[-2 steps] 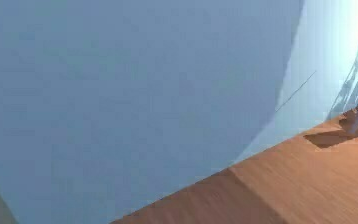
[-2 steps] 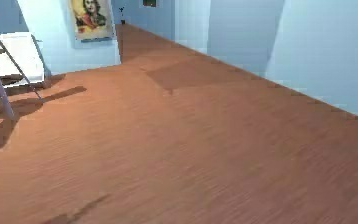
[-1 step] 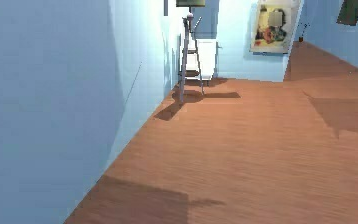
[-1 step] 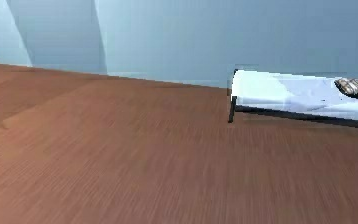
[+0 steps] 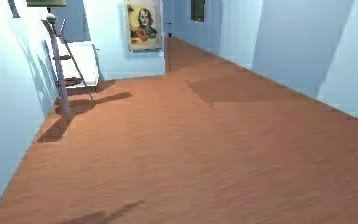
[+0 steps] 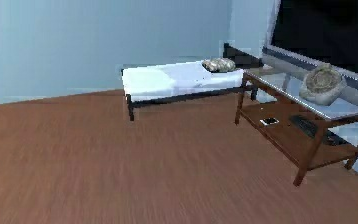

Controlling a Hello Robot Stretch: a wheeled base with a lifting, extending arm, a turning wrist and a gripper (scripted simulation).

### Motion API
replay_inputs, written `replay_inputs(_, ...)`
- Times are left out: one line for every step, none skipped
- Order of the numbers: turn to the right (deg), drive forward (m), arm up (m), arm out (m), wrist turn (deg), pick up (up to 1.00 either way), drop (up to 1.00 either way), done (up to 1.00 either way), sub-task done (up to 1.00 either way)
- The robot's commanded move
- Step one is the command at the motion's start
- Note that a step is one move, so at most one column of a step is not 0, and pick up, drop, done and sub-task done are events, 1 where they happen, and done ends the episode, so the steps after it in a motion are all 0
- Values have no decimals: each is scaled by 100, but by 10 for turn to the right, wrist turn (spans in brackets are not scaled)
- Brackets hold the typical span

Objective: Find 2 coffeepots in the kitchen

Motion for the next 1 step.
replay_inputs(0,100,0,0,0,0,0,0,0)
